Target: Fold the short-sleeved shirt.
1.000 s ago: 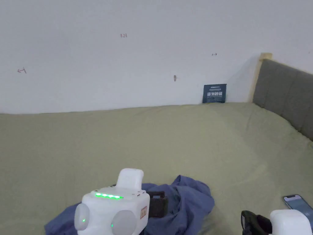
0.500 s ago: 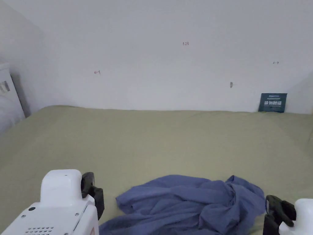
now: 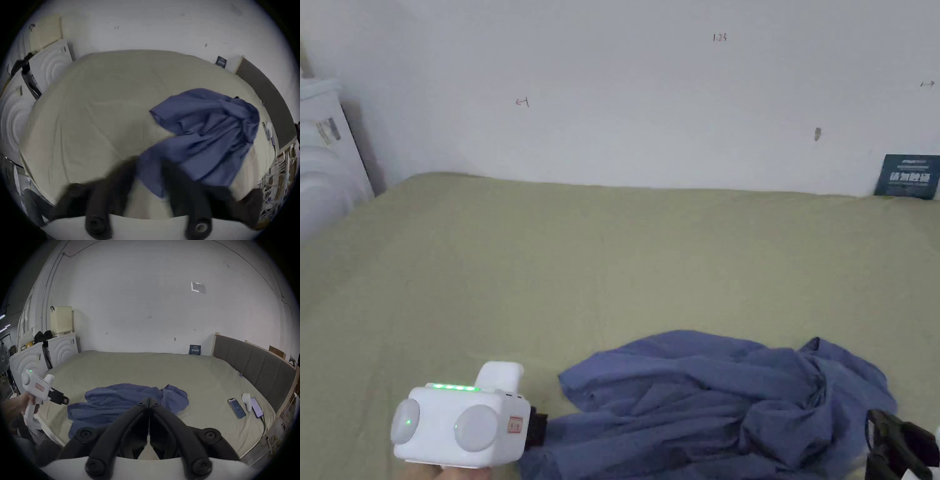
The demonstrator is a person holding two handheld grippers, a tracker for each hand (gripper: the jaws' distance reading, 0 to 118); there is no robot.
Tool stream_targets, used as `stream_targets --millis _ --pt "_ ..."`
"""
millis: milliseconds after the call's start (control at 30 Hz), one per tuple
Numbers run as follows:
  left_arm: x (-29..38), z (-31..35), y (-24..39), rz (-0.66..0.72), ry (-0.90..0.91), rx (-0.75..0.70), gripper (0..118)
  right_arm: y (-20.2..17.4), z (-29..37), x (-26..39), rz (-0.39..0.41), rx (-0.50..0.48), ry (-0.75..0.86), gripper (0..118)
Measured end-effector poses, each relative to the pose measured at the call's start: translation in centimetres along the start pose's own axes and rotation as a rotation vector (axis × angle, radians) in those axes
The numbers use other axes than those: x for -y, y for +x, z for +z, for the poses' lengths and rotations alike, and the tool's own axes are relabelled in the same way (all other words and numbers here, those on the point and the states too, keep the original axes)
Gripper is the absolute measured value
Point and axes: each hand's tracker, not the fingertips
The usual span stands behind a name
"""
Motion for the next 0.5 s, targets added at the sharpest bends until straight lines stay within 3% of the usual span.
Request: stream_targets --millis 33,67,200,300,367,400,500 --pt "-0.4 -1.5 -0.3 0.002 -0.027 0.007 97 0.3 -0.5 0.2 -0.004 -0.002 -0.016 4" --pt "-0.3 -2.6 -0.4 0.021 -0.078 0.004 118 0.4 -0.9 0.3 -0.006 0.002 -0.032 4" --pt "0.1 -6.1 -0.1 -0.029 -0.138 -0.053 114 0.8 -2.4 0.8 0.011 0.015 -0.054 4" --pt "0.6 -6.9 0.6 -0.048 -0.138 -0.054 95 1.3 -3.4 1.0 0.005 0.009 -0.076 4" --pt "0.6 -5.6 1.1 -0.080 -0.089 -0.019 43 2.0 -4.2 1.0 -0.014 0.002 -0.091 4" --pt "0.6 -5.1 1.5 -0.094 -0.068 -0.021 0 2.7 -4.8 1.1 -0.028 0.006 -0.101 4" --pt "0.8 -4.5 2.2 -0.133 -0.059 -0.034 0 5.6 -7.7 1.0 -0.037 0.037 -0.149 4"
